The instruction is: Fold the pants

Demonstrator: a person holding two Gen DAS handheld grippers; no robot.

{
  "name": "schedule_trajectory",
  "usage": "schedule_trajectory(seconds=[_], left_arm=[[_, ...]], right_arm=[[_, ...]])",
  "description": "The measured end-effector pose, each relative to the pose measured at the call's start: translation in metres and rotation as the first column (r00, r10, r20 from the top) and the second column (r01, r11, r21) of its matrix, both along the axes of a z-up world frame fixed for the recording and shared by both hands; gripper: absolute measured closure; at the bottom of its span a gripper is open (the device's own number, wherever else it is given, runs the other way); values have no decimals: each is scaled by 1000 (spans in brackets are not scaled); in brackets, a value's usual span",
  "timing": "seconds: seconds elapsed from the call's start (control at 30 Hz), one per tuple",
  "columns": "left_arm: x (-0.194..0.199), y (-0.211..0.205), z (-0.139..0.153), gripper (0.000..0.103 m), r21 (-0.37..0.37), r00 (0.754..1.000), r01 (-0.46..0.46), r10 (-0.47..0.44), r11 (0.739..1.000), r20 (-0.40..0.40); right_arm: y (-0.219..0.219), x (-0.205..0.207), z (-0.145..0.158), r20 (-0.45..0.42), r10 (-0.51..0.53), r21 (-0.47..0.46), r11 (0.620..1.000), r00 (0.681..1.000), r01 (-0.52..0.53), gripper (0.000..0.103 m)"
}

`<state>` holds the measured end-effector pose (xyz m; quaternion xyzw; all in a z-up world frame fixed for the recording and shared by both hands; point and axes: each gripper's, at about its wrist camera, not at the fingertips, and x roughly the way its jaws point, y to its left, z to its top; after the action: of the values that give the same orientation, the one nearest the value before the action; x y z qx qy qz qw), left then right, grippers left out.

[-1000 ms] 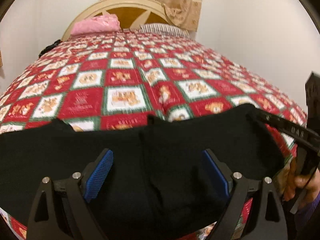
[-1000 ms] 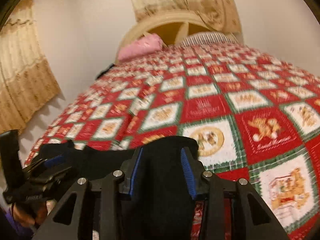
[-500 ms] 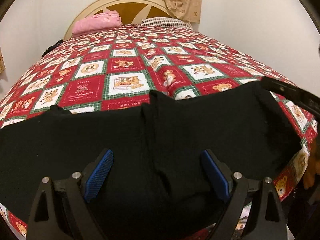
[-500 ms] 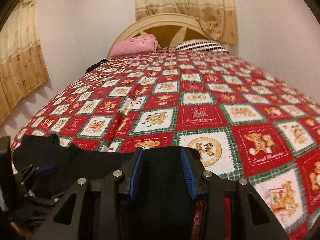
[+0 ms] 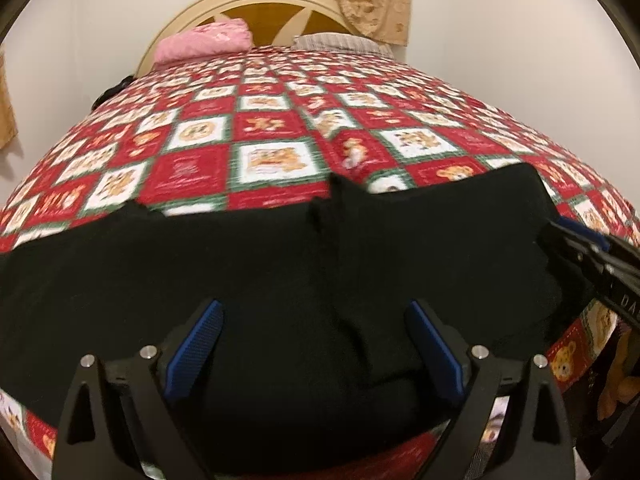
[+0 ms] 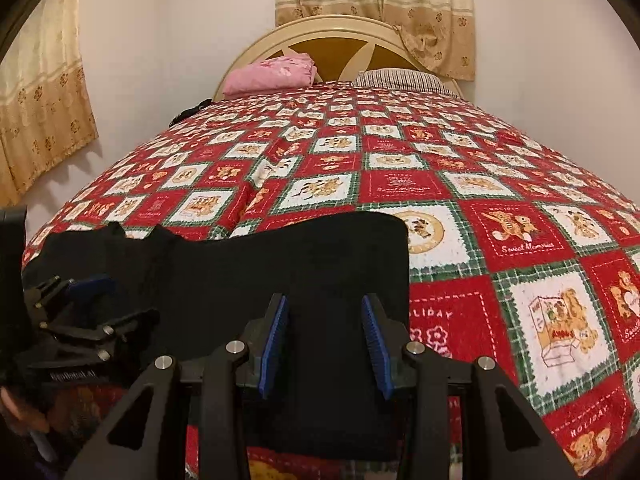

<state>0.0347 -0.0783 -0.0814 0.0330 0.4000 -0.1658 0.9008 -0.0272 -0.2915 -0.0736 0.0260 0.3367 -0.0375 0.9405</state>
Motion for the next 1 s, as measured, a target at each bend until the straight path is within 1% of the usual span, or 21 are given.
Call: schedule_trajectory(seconds=[0.1,0.2,0.27,0.3,0.37,0.4,0.47,0.5,0.53,0.57,0.63,0.67,0.7,0.73,0.77,0.8,0.83,0.87,0.93,0.97,1.0], left_arm=[[-3,29,5,7,-30,998,-60,59,998,-7],[-9,64,13,7,-42,989,-144,145,989,14],[-15,89,19,7,-45,978,-202,204,978,49],[-18,105,22,7,-40,967,-240,243,970,72],[-24,133,27,7,-36,940,-323,325,946,106],[-26,151,28,7,-46,919,-375,378,926,114],[-33,187,26,7,-94,865,-482,490,871,108],[-36,208,24,7,-140,826,-542,556,829,92],[-38,224,21,7,-179,798,-581,599,794,69],[-39,244,16,7,-231,763,-624,646,747,27],[-39,272,5,7,-310,714,-676,699,668,-50],[-38,282,-1,8,-334,690,-700,718,632,-87],[-37,290,-6,9,-352,671,-717,732,602,-117],[-35,293,-10,9,-360,666,-721,735,592,-127],[-32,293,-13,13,-354,665,-723,736,593,-125],[-29,292,-14,15,-342,668,-722,735,602,-117],[-27,289,-15,16,-332,673,-719,731,611,-112],[-23,289,-16,16,-324,674,-720,730,614,-115],[-20,291,-23,16,-328,663,-732,736,596,-142],[-19,289,-23,16,-326,655,-738,745,591,-131],[-18,287,-23,16,-316,652,-740,748,594,-123]], right_arm=[[4,-9,-2,11,12,-32,999,1000,-12,62],[9,-16,-1,29,9,-50,999,1000,-7,62],[12,-22,5,67,15,-24,1000,998,-13,62],[15,-25,9,90,27,-11,1000,996,-26,62],[21,-29,15,120,44,-20,999,992,-42,62],[25,-31,18,133,51,-31,998,990,-47,62],[33,-34,22,152,70,-60,996,986,-61,62],[36,-35,23,158,76,-69,995,985,-66,62],[38,-35,24,162,80,-73,995,984,-69,62],[38,-35,24,163,83,-70,995,983,-72,62],[38,-34,22,155,82,-56,996,985,-74,62],[37,-33,21,150,79,-49,996,986,-72,62],[36,-32,19,144,74,-39,997,987,-69,62],[34,-31,17,136,67,-27,998,988,-64,62],[32,-31,16,132,61,-18,998,989,-60,62],[30,-30,15,127,54,-8,999,990,-54,62],[27,-29,14,122,46,6,999,991,-47,62],[25,-29,13,119,40,16,999,992,-43,62],[21,-28,13,115,30,36,999,993,-34,62],[19,-29,12,115,26,42,999,993,-31,62],[18,-29,13,116,23,44,999,993,-28,62]])
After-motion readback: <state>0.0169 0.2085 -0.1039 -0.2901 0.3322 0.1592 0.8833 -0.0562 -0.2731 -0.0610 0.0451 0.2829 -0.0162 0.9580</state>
